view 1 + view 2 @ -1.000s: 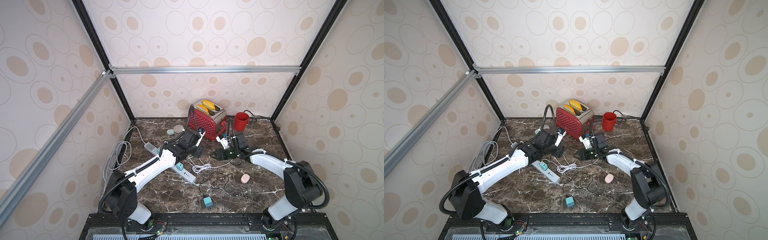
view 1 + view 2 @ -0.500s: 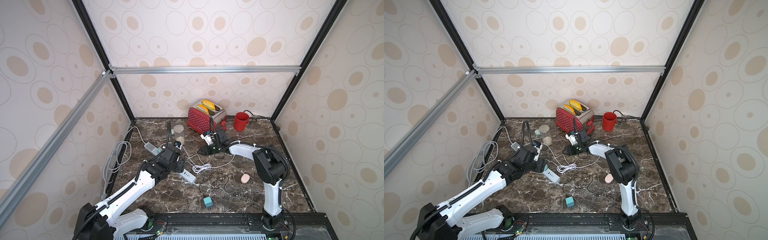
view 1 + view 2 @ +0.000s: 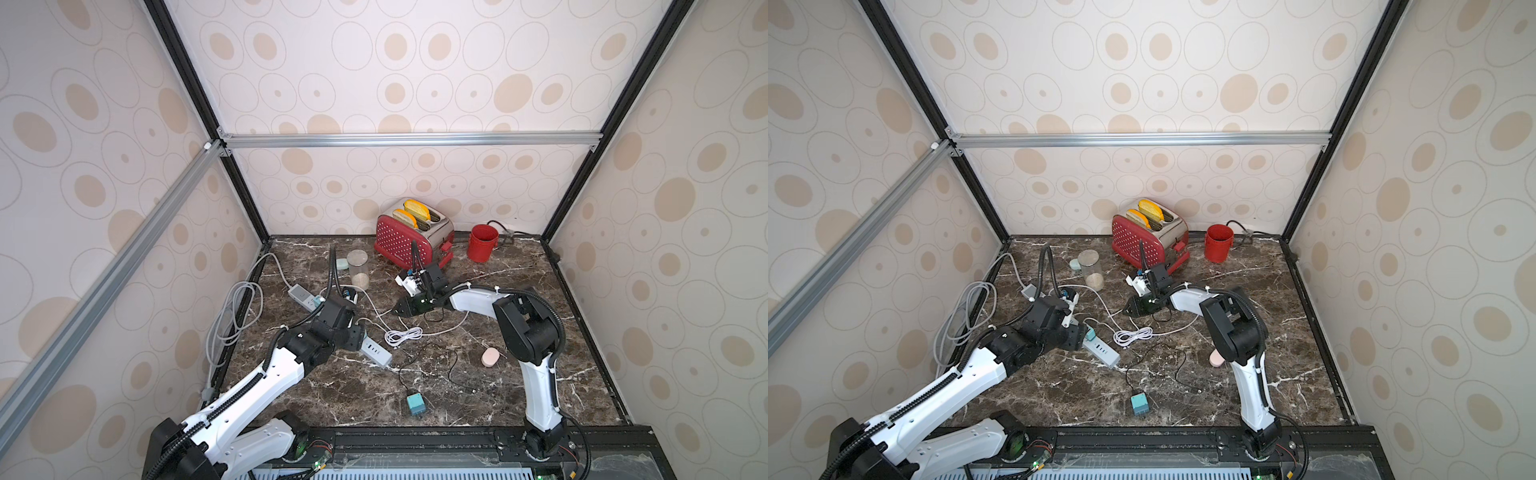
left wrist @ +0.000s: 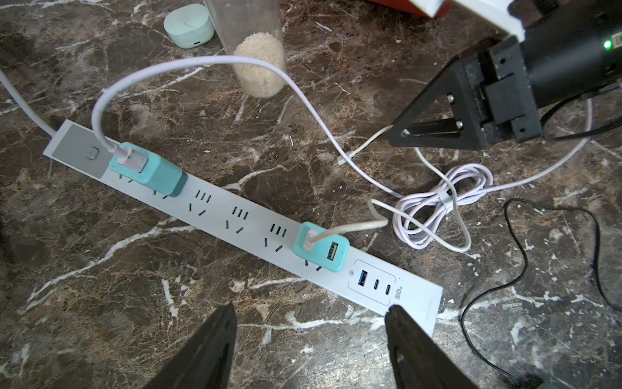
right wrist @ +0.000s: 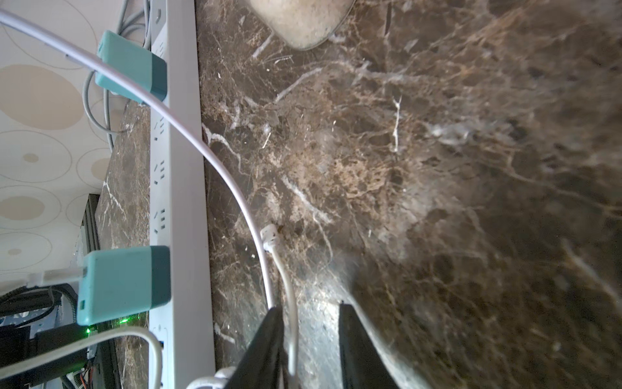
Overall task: Charge the bluetooth headset
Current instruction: Pick up the charging cable from the center of the board.
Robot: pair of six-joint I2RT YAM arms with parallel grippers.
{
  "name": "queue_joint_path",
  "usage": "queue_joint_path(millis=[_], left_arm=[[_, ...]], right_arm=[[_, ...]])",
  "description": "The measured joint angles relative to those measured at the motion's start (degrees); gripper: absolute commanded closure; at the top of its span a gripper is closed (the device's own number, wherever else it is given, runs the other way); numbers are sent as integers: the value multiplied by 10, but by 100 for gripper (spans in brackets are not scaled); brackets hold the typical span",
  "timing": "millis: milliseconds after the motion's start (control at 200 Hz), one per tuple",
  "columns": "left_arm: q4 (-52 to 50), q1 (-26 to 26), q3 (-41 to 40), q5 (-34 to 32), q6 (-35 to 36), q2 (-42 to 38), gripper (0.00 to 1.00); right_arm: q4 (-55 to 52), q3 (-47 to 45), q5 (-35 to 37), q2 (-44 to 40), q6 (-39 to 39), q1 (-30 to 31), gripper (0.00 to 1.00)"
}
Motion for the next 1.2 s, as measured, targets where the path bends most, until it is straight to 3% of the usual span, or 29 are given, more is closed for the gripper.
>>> queue_joint_path(millis=[65, 140, 325, 526, 791, 997, 1197], left_arm=[[0, 0, 0, 0, 0, 1, 28], [3, 1, 0, 2, 3, 3, 28], [33, 4, 2, 24, 6, 16, 28], [96, 17, 38, 99, -21, 67, 25], [240, 93, 46, 245, -173, 89, 27], [324, 96, 47, 322, -289, 114, 37], [356, 76, 46, 335, -349, 111, 40]], right_arm=[[1, 0, -2, 0, 1, 0, 95], [4, 0, -2, 0, 2, 1, 100], [6, -34, 16, -43, 0, 1, 100], [41, -124, 49, -213, -4, 1, 100], [137, -241, 95, -381, -53, -3, 100], [180, -280, 112, -397, -90, -3, 100], [251, -310, 135, -400, -80, -3, 100]])
